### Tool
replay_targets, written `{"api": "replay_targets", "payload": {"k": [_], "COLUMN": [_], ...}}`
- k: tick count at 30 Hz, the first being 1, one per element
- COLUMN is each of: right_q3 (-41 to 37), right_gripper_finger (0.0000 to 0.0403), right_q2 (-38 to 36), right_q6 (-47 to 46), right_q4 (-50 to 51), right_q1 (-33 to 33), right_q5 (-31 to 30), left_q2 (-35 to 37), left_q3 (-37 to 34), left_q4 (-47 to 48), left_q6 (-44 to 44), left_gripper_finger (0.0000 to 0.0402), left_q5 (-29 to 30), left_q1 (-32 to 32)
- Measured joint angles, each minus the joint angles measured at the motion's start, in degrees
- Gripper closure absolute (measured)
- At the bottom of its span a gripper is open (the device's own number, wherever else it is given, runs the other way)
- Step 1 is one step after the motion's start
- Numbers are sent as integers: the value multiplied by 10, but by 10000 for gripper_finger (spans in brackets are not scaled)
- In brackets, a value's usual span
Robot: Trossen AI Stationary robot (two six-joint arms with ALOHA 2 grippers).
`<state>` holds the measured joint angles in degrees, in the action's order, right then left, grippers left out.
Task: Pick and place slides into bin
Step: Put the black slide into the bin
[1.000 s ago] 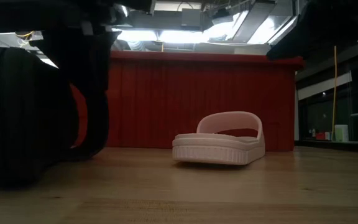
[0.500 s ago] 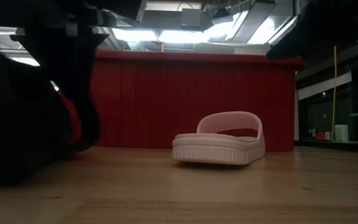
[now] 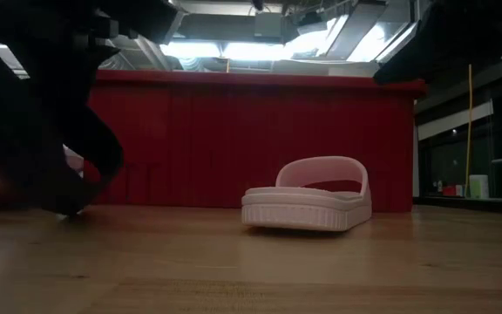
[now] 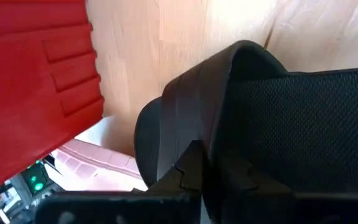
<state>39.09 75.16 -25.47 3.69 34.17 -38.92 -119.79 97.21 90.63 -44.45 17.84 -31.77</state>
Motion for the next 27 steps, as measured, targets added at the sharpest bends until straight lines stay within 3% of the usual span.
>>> {"api": "replay_targets", "payload": {"k": [7,14,17,22,27], "right_q3": [0,0,0,0,0], "right_gripper_finger": [396,396,396,396,396], "right_q2": [0,0,0,0,0], "right_q6": [0,2,2,47,67], "right_q4": [0,0,-6,-81,-144], "right_q1": [0,0,0,0,0], "right_q5": [0,0,0,1,23], "left_q2": [0,23,33,35,36], "left_q3": [0,1,2,2,2], "left_q4": [-7,-9,-8,-9,-9], "left_q6": [-29,-115,-141,-155,-173], "left_gripper_finger": [394,395,395,395,395], "left_q5": [69,196,216,276,379], "left_q1": [-29,-70,-79,-89,-96]}}
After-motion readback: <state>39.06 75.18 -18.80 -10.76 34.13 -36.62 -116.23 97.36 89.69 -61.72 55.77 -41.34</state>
